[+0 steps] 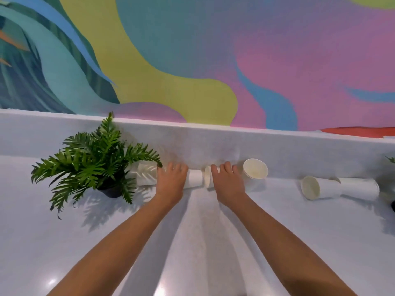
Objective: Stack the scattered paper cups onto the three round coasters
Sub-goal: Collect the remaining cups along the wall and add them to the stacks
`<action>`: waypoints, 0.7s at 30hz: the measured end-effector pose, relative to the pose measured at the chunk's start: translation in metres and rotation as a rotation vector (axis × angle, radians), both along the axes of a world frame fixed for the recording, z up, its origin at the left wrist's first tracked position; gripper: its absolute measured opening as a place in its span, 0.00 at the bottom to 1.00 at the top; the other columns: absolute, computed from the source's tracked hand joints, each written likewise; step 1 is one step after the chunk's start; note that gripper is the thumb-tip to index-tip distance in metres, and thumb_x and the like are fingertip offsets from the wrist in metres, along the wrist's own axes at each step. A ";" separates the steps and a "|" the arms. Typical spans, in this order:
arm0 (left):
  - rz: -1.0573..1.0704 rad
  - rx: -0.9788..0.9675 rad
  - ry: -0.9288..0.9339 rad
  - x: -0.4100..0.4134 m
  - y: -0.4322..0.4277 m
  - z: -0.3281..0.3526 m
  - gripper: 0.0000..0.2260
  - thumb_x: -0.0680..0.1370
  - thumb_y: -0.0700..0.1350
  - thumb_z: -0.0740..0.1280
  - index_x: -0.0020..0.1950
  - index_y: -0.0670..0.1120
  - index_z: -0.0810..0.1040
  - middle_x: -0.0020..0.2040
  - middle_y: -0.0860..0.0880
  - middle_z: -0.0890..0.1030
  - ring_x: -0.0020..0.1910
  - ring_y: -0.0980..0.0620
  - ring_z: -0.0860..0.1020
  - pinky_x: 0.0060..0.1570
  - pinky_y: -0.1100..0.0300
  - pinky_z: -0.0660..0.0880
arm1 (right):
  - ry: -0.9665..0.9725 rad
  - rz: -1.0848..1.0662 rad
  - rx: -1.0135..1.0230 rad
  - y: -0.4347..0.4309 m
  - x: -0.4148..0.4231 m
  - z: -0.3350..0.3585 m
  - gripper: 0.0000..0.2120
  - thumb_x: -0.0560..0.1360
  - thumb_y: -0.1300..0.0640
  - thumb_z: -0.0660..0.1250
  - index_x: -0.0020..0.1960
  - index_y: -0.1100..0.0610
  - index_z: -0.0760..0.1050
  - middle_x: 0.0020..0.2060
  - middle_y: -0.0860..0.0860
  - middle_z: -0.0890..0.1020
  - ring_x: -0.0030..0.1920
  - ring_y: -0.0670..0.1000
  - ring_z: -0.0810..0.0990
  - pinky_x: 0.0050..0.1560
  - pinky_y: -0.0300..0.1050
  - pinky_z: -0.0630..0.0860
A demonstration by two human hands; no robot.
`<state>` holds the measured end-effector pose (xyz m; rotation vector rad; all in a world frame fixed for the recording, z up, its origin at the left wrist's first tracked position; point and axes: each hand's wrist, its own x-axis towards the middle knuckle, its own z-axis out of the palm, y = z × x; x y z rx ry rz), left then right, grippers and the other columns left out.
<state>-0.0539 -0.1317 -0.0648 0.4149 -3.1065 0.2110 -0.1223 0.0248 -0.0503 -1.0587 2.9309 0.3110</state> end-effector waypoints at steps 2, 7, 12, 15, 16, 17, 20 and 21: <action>-0.016 0.029 0.006 0.003 0.003 -0.002 0.24 0.70 0.43 0.69 0.64 0.50 0.67 0.62 0.49 0.71 0.63 0.45 0.69 0.59 0.46 0.66 | -0.021 0.006 0.031 -0.001 0.002 -0.002 0.31 0.74 0.55 0.68 0.72 0.60 0.58 0.66 0.61 0.70 0.70 0.60 0.62 0.68 0.51 0.59; -0.094 0.138 0.055 0.014 0.009 -0.002 0.25 0.68 0.47 0.70 0.63 0.50 0.68 0.60 0.50 0.72 0.60 0.45 0.70 0.61 0.49 0.66 | -0.089 0.010 0.012 0.006 0.007 -0.010 0.26 0.74 0.50 0.68 0.67 0.59 0.64 0.63 0.57 0.73 0.65 0.58 0.67 0.63 0.50 0.62; -0.116 0.313 0.063 0.020 0.011 0.010 0.28 0.67 0.47 0.72 0.65 0.49 0.68 0.60 0.50 0.71 0.54 0.45 0.73 0.53 0.55 0.69 | -0.120 -0.042 -0.118 0.020 0.009 -0.005 0.24 0.71 0.54 0.70 0.64 0.55 0.66 0.60 0.53 0.74 0.61 0.55 0.69 0.59 0.46 0.66; -0.101 0.572 0.070 0.022 0.017 0.020 0.30 0.65 0.44 0.74 0.65 0.48 0.69 0.60 0.49 0.70 0.52 0.46 0.74 0.49 0.57 0.72 | -0.127 -0.031 -0.191 0.028 0.012 0.004 0.24 0.71 0.56 0.69 0.64 0.55 0.66 0.60 0.52 0.75 0.61 0.55 0.70 0.56 0.45 0.66; -0.069 0.681 0.079 0.022 0.021 0.025 0.31 0.65 0.42 0.75 0.66 0.48 0.69 0.60 0.48 0.70 0.52 0.48 0.73 0.48 0.59 0.71 | -0.125 -0.030 -0.218 0.031 0.014 0.007 0.24 0.71 0.57 0.69 0.64 0.55 0.66 0.60 0.52 0.75 0.60 0.55 0.70 0.55 0.45 0.65; -0.036 0.777 0.087 0.023 0.025 0.030 0.32 0.65 0.40 0.75 0.66 0.47 0.69 0.60 0.48 0.69 0.52 0.49 0.72 0.47 0.61 0.71 | -0.132 -0.034 -0.252 0.034 0.015 0.010 0.24 0.71 0.58 0.69 0.65 0.55 0.66 0.60 0.52 0.75 0.60 0.55 0.70 0.53 0.46 0.65; 0.055 1.024 0.085 0.026 0.034 0.043 0.34 0.67 0.35 0.73 0.71 0.46 0.65 0.63 0.45 0.68 0.54 0.49 0.71 0.46 0.62 0.71 | -0.172 -0.046 -0.333 0.041 0.019 0.016 0.25 0.70 0.59 0.69 0.65 0.55 0.66 0.60 0.52 0.75 0.58 0.55 0.71 0.53 0.48 0.67; 0.089 1.120 0.076 0.028 0.036 0.046 0.35 0.68 0.34 0.72 0.72 0.47 0.64 0.64 0.45 0.67 0.55 0.48 0.71 0.46 0.61 0.72 | -0.182 -0.042 -0.343 0.042 0.019 0.018 0.26 0.69 0.59 0.69 0.65 0.54 0.66 0.61 0.51 0.74 0.58 0.55 0.71 0.53 0.48 0.69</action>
